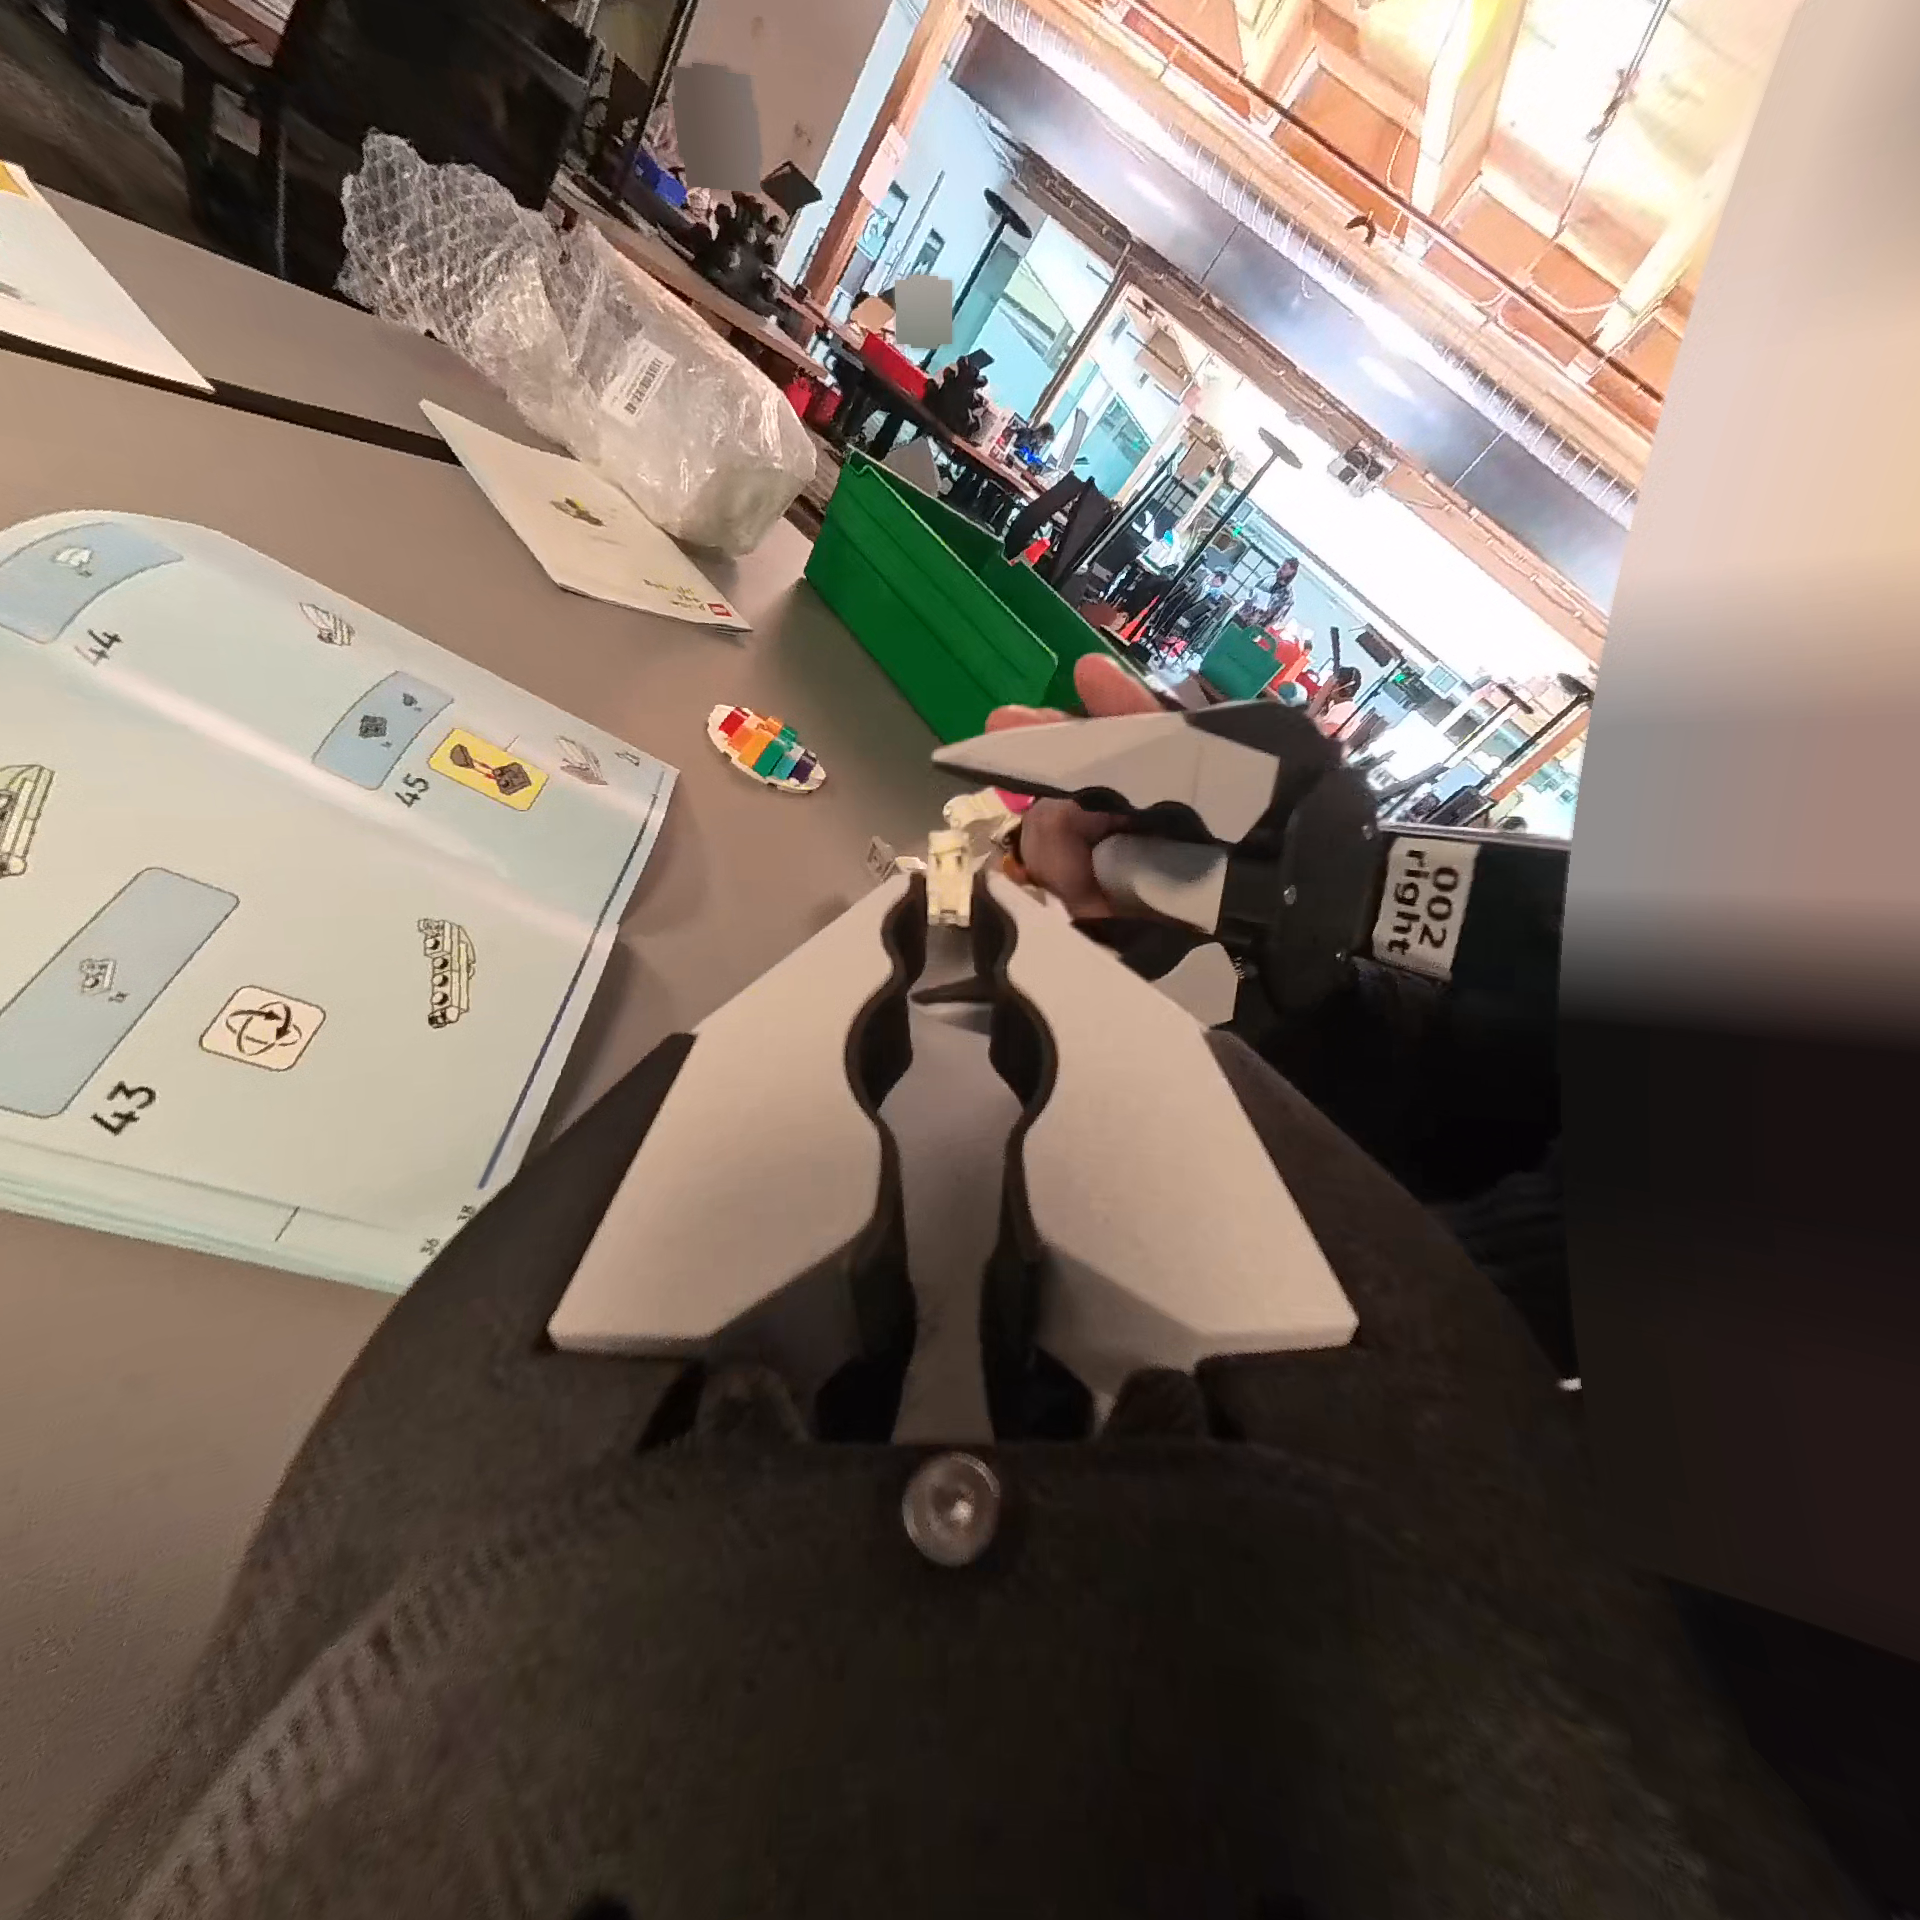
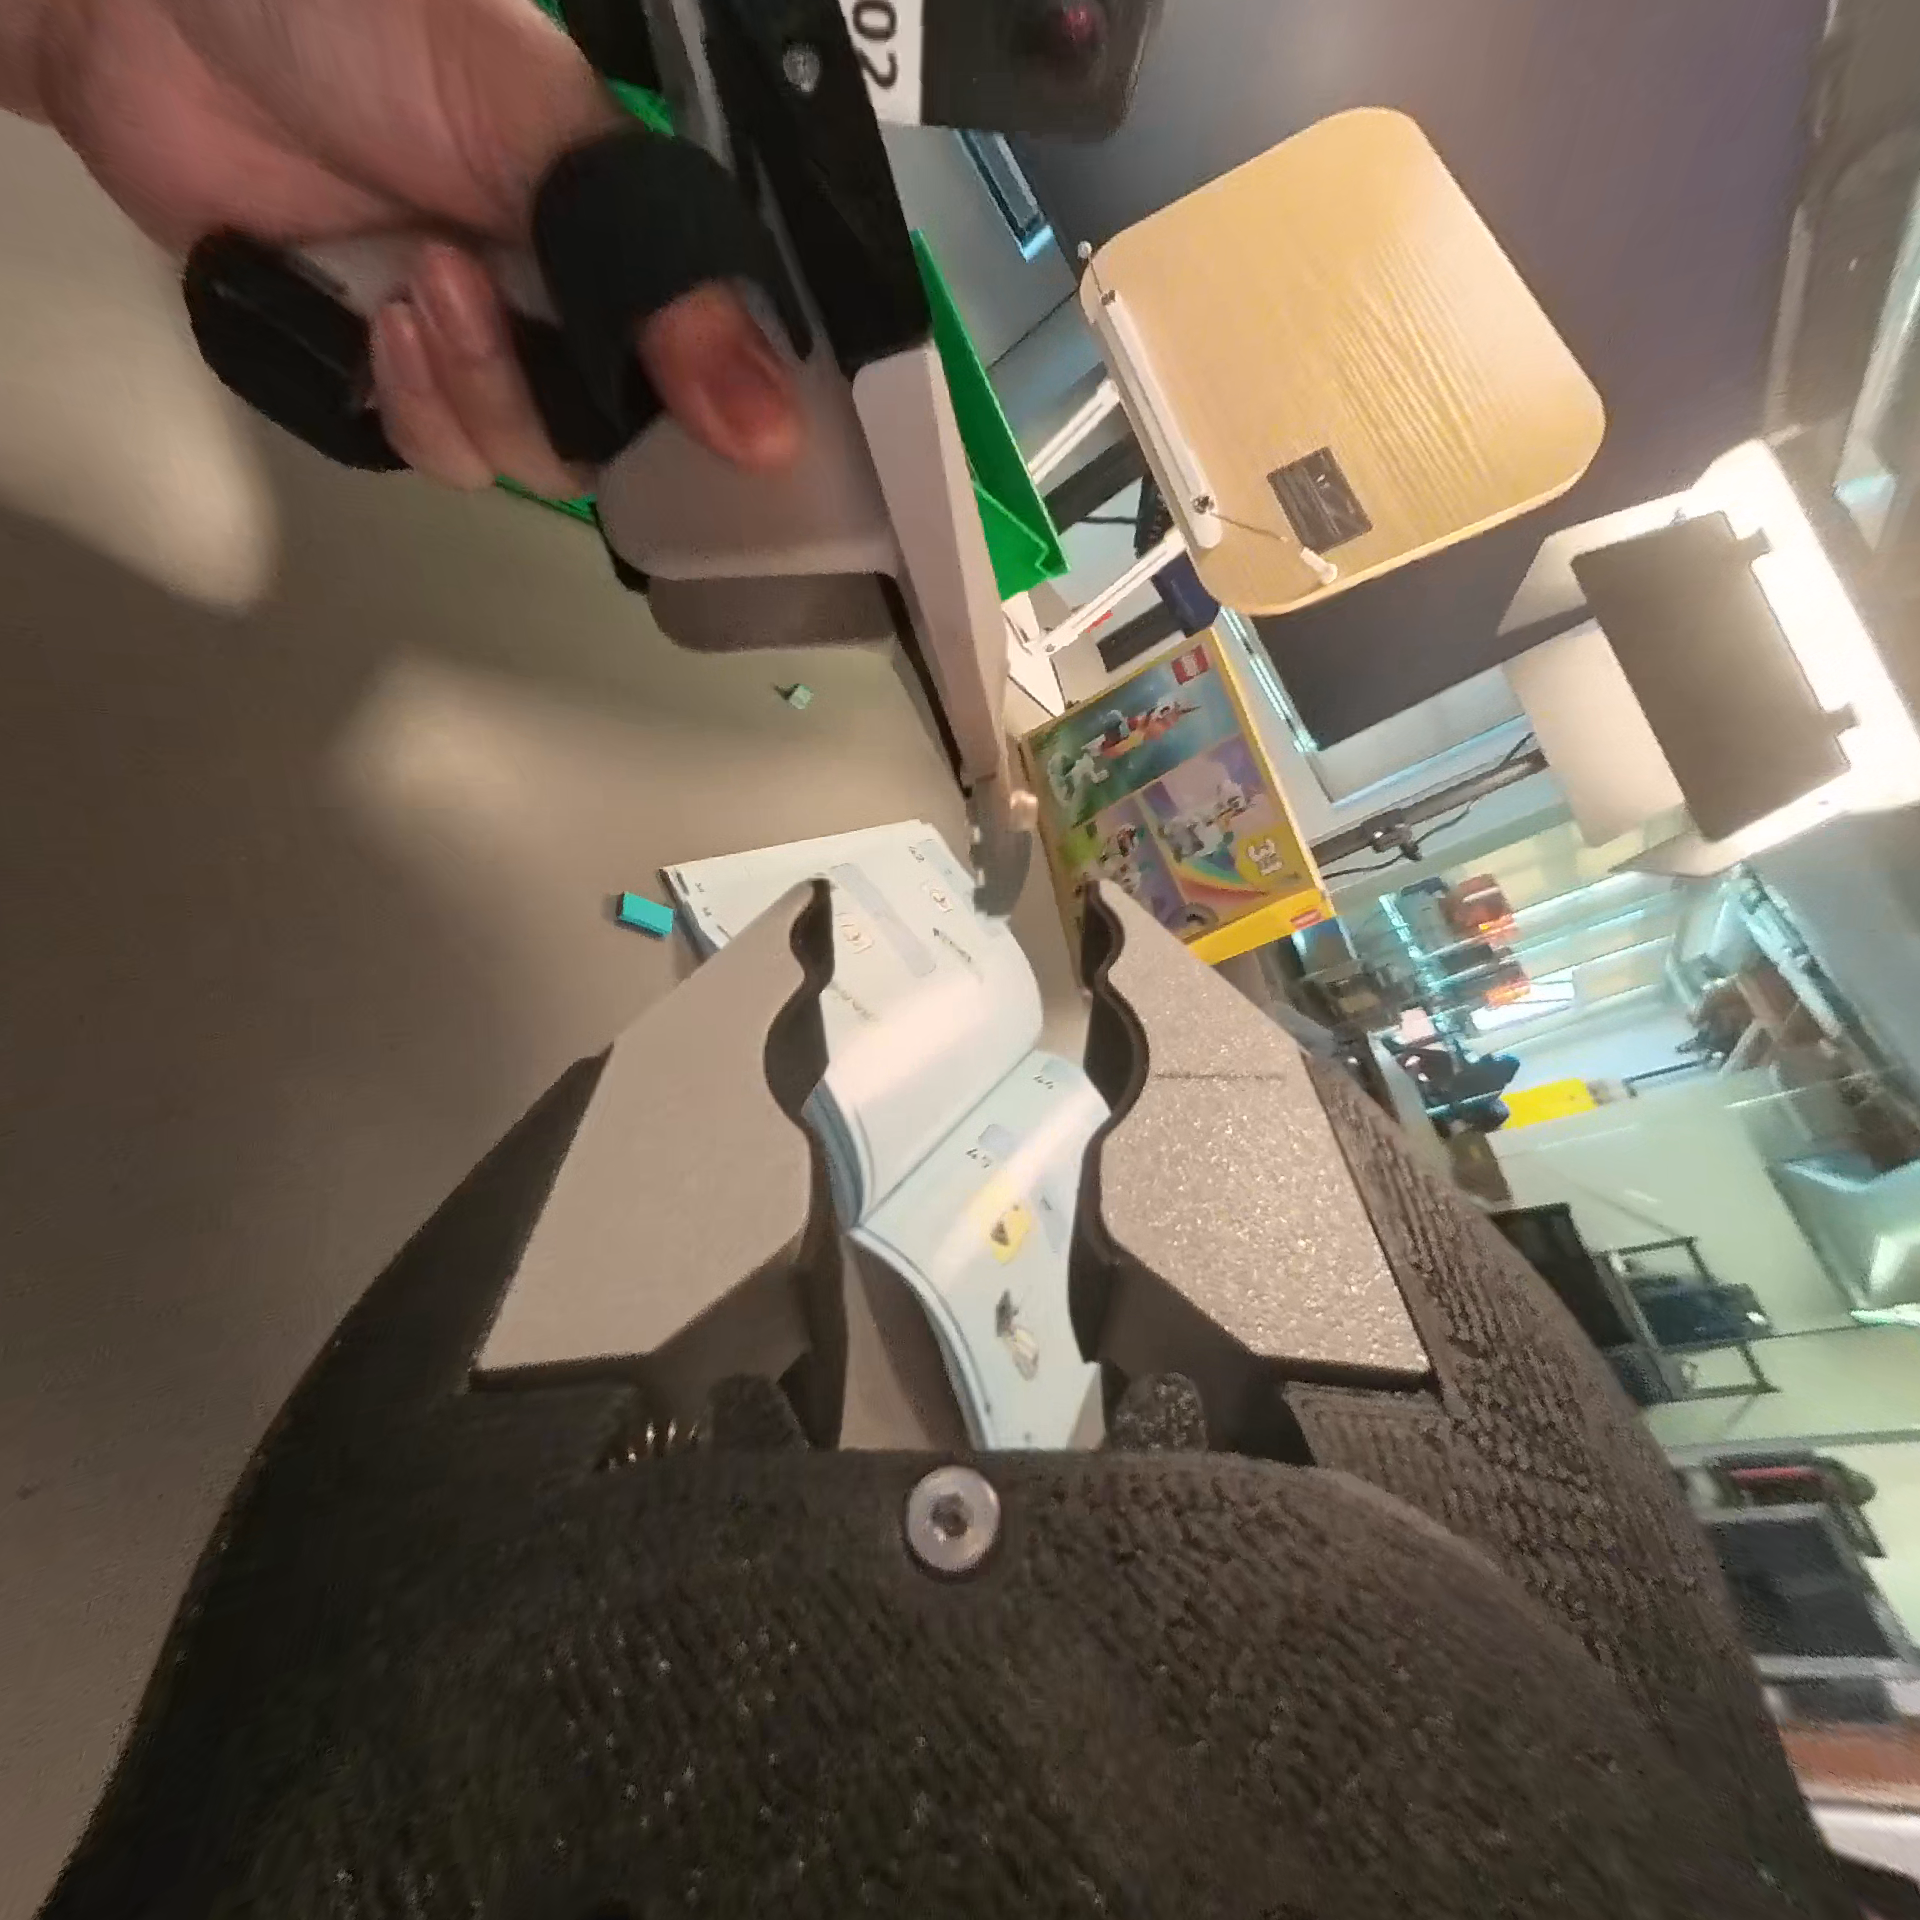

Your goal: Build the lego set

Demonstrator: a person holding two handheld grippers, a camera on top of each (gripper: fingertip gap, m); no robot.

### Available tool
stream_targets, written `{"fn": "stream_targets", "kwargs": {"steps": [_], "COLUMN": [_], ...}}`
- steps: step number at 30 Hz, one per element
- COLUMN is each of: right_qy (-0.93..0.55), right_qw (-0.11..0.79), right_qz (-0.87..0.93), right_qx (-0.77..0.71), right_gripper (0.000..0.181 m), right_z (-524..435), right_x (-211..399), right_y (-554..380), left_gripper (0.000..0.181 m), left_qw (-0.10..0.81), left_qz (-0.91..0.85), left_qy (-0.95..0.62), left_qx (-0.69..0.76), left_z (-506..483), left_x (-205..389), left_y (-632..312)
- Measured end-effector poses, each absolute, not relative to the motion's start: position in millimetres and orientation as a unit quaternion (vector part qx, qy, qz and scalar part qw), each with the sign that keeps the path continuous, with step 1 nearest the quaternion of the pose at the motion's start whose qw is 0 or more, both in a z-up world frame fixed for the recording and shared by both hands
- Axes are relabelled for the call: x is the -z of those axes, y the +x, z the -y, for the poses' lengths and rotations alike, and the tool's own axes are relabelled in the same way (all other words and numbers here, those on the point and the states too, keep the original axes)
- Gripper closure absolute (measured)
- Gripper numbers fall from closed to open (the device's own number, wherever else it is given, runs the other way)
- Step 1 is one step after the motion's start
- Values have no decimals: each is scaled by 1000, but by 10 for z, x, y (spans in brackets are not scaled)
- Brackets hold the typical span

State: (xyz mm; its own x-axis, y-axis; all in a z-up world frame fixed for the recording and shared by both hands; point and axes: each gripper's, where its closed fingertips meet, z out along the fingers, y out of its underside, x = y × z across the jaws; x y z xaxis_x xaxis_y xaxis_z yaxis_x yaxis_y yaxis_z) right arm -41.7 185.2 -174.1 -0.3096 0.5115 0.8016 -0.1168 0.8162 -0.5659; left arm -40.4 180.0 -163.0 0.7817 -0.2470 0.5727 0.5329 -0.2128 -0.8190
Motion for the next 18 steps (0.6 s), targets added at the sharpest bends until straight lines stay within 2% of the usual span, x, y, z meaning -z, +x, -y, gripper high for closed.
{"fn": "stream_targets", "kwargs": {"steps": [1, 5, 9, 18], "right_qy": [-123, -107, -82, -70], "right_qw": [576, 578, 598, 611], "right_qz": [764, 781, 780, 778], "right_qx": [-265, -213, -165, -125], "right_gripper": [134, 134, 157, 167], "right_z": [-1846, -1857, -1876, -1894], "right_x": [1727, 1753, 1757, 1791], "right_y": [-432, -515, -565, -586], "left_gripper": [174, 174, 174, 174], "left_qw": [618, 613, 608, 609], "left_qz": [97, 80, 66, 63], "left_qy": [-716, -732, -750, -752], "left_qx": [311, 288, 251, 244], "left_z": [-1804, -1828, -1852, -1859], "left_x": [1640, 1679, 1731, 1718], "left_y": [-397, -356, -334, -345]}}
